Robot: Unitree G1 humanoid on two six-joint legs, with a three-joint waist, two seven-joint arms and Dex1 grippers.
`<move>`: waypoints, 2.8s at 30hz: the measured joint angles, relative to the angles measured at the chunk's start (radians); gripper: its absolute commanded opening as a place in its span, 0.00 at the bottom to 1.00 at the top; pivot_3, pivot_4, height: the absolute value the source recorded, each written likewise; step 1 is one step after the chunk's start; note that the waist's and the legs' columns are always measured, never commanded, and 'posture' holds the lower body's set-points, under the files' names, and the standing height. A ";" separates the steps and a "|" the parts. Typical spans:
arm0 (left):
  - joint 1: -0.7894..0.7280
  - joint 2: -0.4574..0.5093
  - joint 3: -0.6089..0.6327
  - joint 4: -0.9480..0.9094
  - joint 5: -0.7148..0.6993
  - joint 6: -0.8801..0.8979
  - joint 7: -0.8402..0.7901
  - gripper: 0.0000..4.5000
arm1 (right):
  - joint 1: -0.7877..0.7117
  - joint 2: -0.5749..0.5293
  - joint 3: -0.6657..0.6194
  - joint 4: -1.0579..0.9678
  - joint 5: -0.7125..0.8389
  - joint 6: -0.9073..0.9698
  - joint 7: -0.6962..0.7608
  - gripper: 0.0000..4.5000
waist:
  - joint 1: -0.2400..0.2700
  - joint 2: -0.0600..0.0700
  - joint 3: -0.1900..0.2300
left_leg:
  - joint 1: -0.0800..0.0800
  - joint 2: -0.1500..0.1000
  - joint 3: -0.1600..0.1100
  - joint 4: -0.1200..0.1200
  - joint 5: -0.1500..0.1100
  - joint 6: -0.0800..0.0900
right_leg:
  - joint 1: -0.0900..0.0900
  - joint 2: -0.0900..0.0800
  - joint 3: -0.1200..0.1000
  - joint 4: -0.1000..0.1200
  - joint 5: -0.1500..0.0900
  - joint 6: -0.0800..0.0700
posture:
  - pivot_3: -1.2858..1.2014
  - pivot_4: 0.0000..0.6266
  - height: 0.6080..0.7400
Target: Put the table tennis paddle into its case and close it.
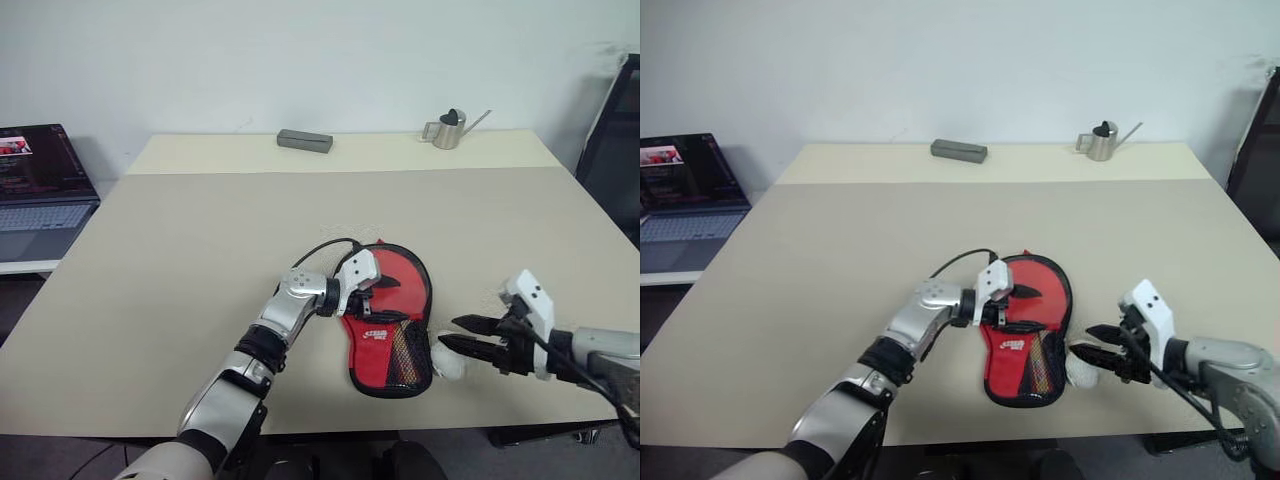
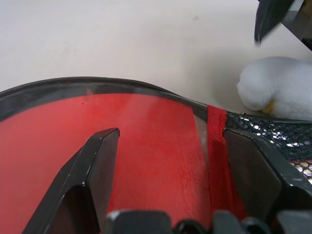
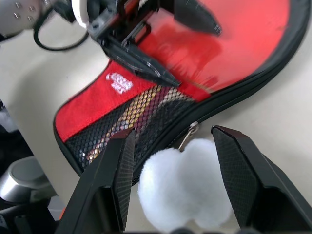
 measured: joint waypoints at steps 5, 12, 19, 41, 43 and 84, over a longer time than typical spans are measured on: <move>0.000 -0.009 0.000 0.002 0.004 -0.004 0.000 0.82 | 0.005 -0.004 0.040 0.066 -0.021 -0.047 -0.007 0.65 | 0.000 0.000 0.000 | 0.000 0.000 0.000 0.000 0.000 0.000 | 0.000 0.000 0.000 0.000 0.000 0.000 | 0.52 0.24 1.00; 0.000 -0.011 0.000 0.003 0.008 -0.006 0.000 0.82 | 0.057 -0.029 0.041 0.070 -0.023 -0.077 0.002 0.99 | 0.000 0.000 0.000 | 0.000 0.000 0.000 0.000 0.000 0.000 | 0.001 0.000 0.000 0.000 0.000 0.000 | 0.52 0.24 1.00; 0.000 -0.011 0.000 0.003 0.012 -0.008 0.000 0.82 | 0.121 -0.042 0.085 0.070 -0.039 -0.110 -0.001 0.99 | -0.001 0.000 0.000 | 0.001 0.000 0.000 0.000 0.000 0.000 | 0.001 0.000 0.000 0.000 0.000 0.001 | 0.52 0.24 1.00; 0.001 -0.004 -0.008 0.023 0.038 -0.055 -0.002 0.82 | 0.143 -0.067 0.145 0.047 -0.108 -0.186 -0.059 0.13 | 0.001 0.000 0.000 | 0.004 0.000 -0.001 0.000 0.000 0.000 | 0.006 0.000 -0.001 -0.002 -0.001 0.002 | 0.52 0.24 1.00; 0.005 -0.005 -0.014 0.024 0.041 -0.071 -0.004 0.82 | 0.187 -0.084 0.107 0.008 -0.086 -0.168 -0.057 0.11 | 0.004 0.000 0.000 | 0.005 0.000 -0.002 0.000 0.000 0.000 | 0.007 0.000 -0.002 -0.003 -0.001 0.002 | 0.52 0.24 1.00; -0.005 -0.053 -0.034 0.084 0.071 -0.155 0.006 0.82 | 0.452 -0.266 0.000 -0.265 0.078 -0.160 0.076 0.30 | 0.037 -0.004 -0.005 | 0.007 0.000 -0.002 0.000 -0.003 0.005 | 0.017 -0.001 -0.005 -0.015 -0.001 0.004 | 0.52 0.24 1.00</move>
